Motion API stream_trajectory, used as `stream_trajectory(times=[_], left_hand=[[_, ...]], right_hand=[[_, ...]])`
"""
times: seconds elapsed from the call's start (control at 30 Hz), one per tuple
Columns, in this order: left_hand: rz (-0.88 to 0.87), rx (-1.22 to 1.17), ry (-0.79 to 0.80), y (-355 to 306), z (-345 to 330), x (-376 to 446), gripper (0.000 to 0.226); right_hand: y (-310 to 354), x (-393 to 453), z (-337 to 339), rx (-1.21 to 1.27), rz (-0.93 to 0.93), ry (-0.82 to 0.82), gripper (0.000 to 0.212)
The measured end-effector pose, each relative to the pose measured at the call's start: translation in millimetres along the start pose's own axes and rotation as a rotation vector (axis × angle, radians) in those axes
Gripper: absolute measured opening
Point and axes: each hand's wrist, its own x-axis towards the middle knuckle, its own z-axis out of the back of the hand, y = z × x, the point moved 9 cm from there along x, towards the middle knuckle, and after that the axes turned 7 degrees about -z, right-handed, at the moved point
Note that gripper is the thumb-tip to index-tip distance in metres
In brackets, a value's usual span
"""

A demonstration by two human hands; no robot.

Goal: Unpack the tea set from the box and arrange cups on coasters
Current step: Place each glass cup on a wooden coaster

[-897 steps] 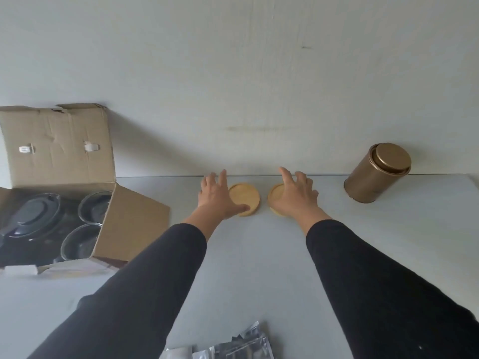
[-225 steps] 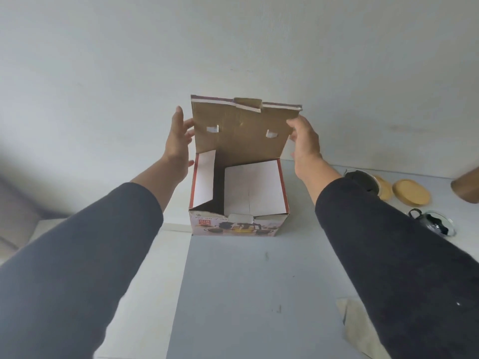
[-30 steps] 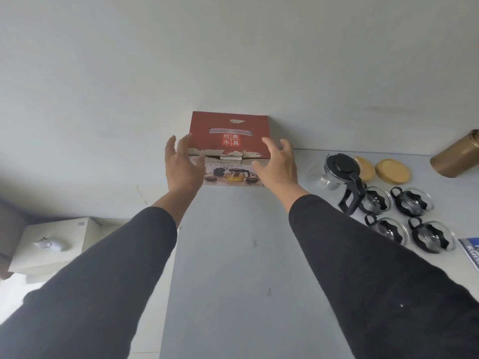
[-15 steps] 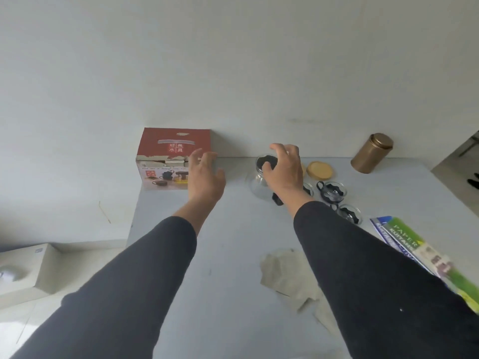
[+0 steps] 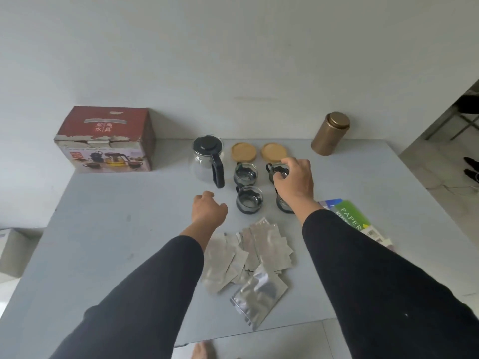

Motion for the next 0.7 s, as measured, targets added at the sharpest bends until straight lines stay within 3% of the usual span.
stream_trajectory(times=[0.3, 0.47, 0.6, 0.7], left_hand=[[0.212, 0.368, 0.192, 4.4, -47.4, 49.9, 0.044], [0.453, 0.394, 0.142, 21.8, -54.7, 68.8, 0.065], [0.558, 0.362, 0.165, 28.4, -70.4, 76.4, 0.097], [0.629, 0.359, 0.156, 29.4, -76.2, 84.2, 0.093]], right_hand=[[-33.1, 54.0, -6.8, 0.013, -0.031, 0.044, 0.037], [-49.0, 104.6, -20.6, 0.003, -0.047, 0.1, 0.039], [-58.7, 143.1, -47.7, -0.026, -0.062, 0.222, 0.047], [-63.1, 167.7, -71.9, -0.056, -0.069, 0.32, 0.054]])
